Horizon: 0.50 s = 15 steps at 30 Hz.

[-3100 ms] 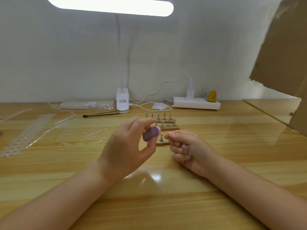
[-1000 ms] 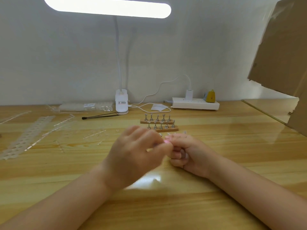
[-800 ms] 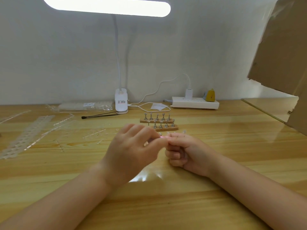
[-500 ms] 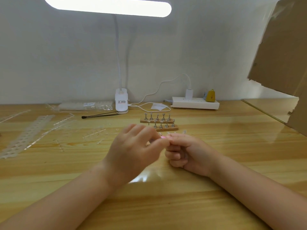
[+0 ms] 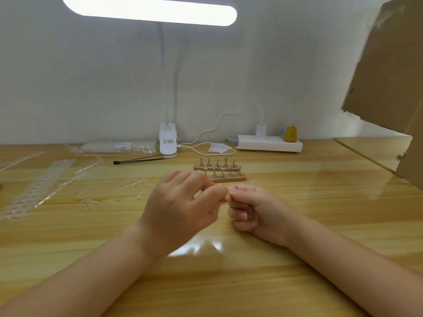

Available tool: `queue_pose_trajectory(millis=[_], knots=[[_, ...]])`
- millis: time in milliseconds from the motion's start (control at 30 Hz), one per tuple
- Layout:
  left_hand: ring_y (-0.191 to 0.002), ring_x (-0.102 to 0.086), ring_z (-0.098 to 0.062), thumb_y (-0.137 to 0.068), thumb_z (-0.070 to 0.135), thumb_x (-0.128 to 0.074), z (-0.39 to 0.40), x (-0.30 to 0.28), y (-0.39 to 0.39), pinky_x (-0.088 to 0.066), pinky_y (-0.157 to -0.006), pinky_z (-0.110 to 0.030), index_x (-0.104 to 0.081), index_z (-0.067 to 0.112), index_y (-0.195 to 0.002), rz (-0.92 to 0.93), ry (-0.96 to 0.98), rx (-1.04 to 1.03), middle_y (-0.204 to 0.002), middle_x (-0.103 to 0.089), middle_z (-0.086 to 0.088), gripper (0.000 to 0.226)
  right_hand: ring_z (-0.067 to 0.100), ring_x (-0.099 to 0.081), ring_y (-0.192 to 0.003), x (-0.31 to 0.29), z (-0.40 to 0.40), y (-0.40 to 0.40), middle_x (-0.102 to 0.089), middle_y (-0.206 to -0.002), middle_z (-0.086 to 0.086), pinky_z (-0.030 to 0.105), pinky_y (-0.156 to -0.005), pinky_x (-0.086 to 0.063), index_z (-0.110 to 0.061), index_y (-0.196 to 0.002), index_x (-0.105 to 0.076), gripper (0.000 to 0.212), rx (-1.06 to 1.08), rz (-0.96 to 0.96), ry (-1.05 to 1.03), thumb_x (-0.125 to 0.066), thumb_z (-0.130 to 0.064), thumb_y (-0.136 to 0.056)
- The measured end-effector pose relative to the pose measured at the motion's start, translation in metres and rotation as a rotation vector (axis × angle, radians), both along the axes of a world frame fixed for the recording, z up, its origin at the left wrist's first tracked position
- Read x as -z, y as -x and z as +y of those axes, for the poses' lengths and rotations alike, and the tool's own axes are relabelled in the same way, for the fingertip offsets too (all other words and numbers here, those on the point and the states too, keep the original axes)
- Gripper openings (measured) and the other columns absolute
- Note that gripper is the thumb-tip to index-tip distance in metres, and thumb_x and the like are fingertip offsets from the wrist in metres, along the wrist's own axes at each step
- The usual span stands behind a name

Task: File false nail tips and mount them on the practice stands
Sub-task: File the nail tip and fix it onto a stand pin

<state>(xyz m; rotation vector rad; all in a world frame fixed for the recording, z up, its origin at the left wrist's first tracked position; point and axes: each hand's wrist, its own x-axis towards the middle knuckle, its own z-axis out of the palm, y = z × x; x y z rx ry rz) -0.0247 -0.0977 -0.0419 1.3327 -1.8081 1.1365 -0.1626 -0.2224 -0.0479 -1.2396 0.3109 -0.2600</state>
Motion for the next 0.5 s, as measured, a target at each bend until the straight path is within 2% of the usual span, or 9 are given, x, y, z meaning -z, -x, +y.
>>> queue_pose_trajectory(millis=[100, 233, 300, 400, 500], knots=[[-0.065, -0.057, -0.018, -0.08, 0.01, -0.07, -0.004, 0.003, 0.014, -0.046, -0.063, -0.033, -0.063, 0.02, -0.093, -0.041, -0.011, 0.081, -0.075, -0.064, -0.001, 0.017, 0.005, -0.035, -0.047, 0.0, 0.0, 0.001, -0.041, -0.067, 0.001, 0.015, -0.039, -0.02, -0.012, -0.078, -0.055, 0.01, -0.017, -0.031, 0.033, -0.055, -0.016, -0.088], [-0.058, -0.059, -0.023, -0.073, 0.006, -0.075, 0.0, 0.0, -0.006, -0.049, -0.055, -0.037, -0.074, 0.013, -0.077, 0.02, -0.057, -0.074, -0.069, -0.062, -0.003, 0.008, 0.005, -0.035, -0.048, 0.0, -0.002, 0.001, -0.034, -0.063, -0.002, 0.015, -0.039, -0.021, -0.014, -0.072, -0.059, 0.015, 0.006, -0.047, -0.031, -0.057, -0.018, -0.086], [-0.059, -0.059, -0.022, -0.078, 0.009, -0.07, 0.003, -0.002, -0.008, -0.049, -0.055, -0.038, -0.073, 0.015, -0.082, 0.067, -0.05, -0.06, -0.069, -0.062, -0.003, 0.007, 0.005, -0.035, -0.047, 0.001, -0.001, 0.0, -0.036, -0.06, -0.003, 0.015, -0.039, -0.021, -0.013, -0.075, -0.058, 0.013, 0.015, -0.048, -0.022, -0.058, -0.018, -0.086], [-0.066, -0.058, -0.018, -0.085, 0.015, -0.064, -0.001, -0.001, 0.01, -0.047, -0.064, -0.031, -0.06, 0.023, -0.095, 0.076, -0.054, 0.073, -0.075, -0.062, 0.0, 0.014, 0.005, -0.036, -0.047, 0.002, 0.0, 0.0, -0.045, -0.061, -0.003, 0.014, -0.039, -0.023, -0.012, -0.083, -0.056, 0.005, 0.022, -0.055, -0.01, -0.057, -0.015, -0.086], [-0.067, -0.059, -0.019, -0.081, 0.012, -0.066, -0.001, 0.003, 0.011, -0.048, -0.063, -0.034, -0.069, 0.017, -0.09, 0.153, -0.14, 0.062, -0.075, -0.062, -0.001, 0.011, 0.005, -0.036, -0.048, 0.001, -0.001, 0.001, -0.047, -0.061, -0.004, 0.014, -0.04, -0.022, -0.013, -0.084, -0.053, 0.005, 0.026, -0.063, -0.014, -0.056, -0.016, -0.086]])
